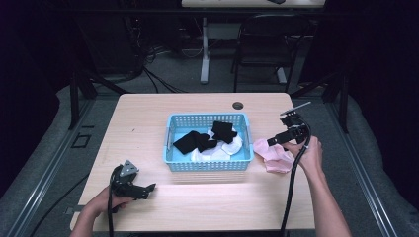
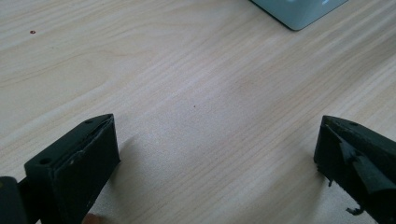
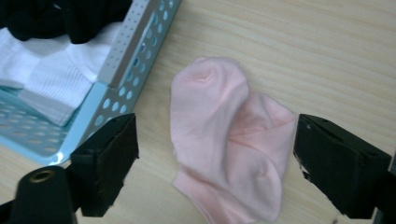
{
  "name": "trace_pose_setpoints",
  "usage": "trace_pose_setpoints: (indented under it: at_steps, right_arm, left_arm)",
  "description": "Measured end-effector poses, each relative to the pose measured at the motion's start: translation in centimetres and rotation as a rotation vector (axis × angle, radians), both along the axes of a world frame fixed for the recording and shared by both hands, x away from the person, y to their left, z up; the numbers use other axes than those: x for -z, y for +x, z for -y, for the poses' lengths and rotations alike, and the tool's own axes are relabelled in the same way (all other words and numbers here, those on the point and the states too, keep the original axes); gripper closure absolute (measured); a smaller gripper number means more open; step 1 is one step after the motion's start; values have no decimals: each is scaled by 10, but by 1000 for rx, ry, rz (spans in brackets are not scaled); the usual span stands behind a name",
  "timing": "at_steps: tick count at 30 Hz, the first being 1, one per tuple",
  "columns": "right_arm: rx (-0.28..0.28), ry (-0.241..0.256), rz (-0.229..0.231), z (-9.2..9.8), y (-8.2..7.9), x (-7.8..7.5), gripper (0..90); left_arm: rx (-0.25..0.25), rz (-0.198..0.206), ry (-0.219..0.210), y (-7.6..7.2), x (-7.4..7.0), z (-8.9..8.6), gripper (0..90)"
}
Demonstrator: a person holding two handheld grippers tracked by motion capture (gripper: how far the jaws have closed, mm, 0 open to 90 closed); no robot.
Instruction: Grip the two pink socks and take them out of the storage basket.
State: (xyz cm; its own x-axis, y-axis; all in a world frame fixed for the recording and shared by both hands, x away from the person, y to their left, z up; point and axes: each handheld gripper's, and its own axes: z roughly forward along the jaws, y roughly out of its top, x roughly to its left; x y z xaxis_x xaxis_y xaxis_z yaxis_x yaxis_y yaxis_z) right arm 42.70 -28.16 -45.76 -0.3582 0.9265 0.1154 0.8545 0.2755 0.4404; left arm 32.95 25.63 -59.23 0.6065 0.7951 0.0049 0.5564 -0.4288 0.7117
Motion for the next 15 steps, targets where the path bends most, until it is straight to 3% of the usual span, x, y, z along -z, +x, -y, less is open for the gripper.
trace_pose_setpoints:
  at_steps: [8, 15]
  right_arm:
    - [-20, 8, 59, 9, -41, -13, 23]
    - [-24, -26, 47, 19, -84, 8, 20]
  left_arm:
    - [-1, -1, 0, 0, 0, 0, 0]
    - [1, -3, -2, 0, 0, 0, 0]
